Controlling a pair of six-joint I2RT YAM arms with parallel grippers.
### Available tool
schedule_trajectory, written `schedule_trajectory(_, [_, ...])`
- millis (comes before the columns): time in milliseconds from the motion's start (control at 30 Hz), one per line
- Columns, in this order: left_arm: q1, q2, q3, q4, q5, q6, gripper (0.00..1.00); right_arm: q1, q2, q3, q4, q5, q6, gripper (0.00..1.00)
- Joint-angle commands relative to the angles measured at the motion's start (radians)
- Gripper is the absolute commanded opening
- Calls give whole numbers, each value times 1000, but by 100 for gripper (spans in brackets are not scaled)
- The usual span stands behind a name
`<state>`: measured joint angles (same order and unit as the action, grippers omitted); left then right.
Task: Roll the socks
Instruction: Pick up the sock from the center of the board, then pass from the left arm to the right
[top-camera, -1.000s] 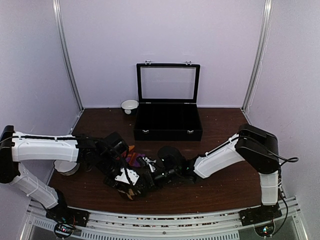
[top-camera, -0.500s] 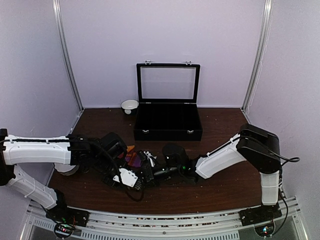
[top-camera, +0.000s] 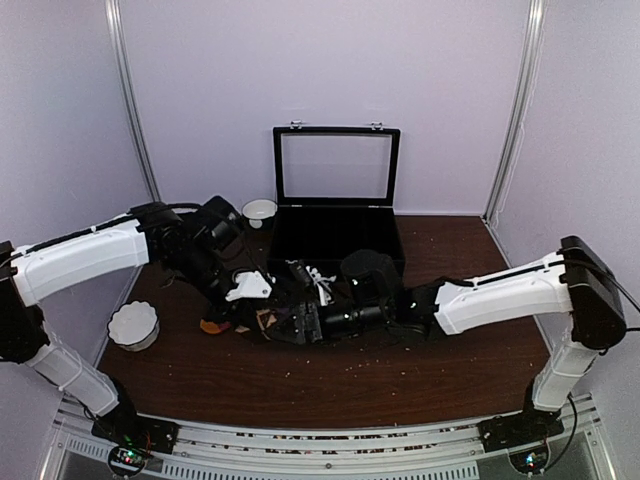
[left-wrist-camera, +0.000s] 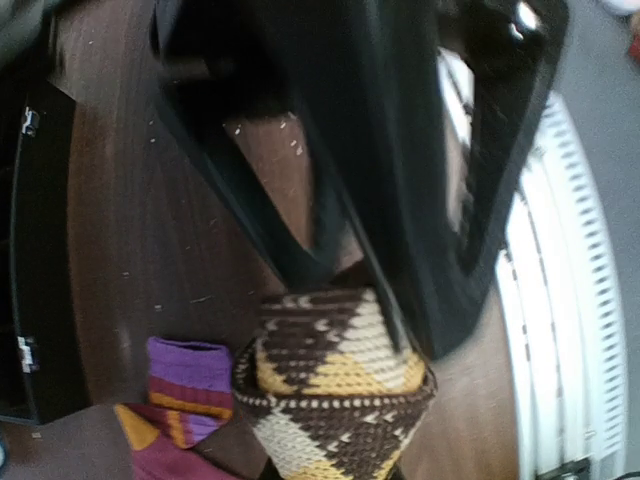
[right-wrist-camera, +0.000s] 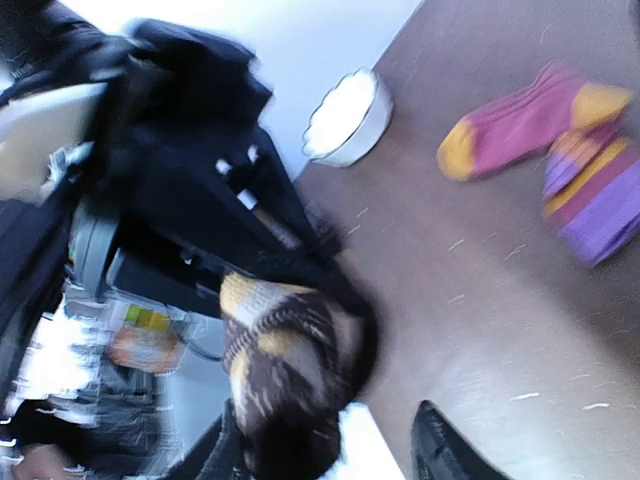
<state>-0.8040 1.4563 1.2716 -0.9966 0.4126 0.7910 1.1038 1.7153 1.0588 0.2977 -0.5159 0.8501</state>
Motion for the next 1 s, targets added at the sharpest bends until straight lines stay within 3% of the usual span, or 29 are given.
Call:
schedule_trajectory(0, [56,46,97,-233,355,-43,0,24,-168,-23,-254,307,-304,57])
schedule_trajectory(133, [94,135,200,-412,543,20,0,76,-262,-8,-301,431,-454,53])
schedule_trajectory(267, [98,191,260,-520,638,81,0,108,-260,71,-334,394,-532,48])
schedule_trajectory(667, [101,204,261,-573,657,118,0,163,-173,188,-310,307,-566,54])
schedule_trajectory(800, [101,206,259,-571,651,117,0,166,-127,254,-377,272,-575,54])
schedule_trajectory(900, [104,207,259,-572,645,118,0,166,-156,237,-390,302,-579,55])
schedule_trajectory(967, [104,202,259,-570,635,119,0,166,-200,217,-422,370,-600,61])
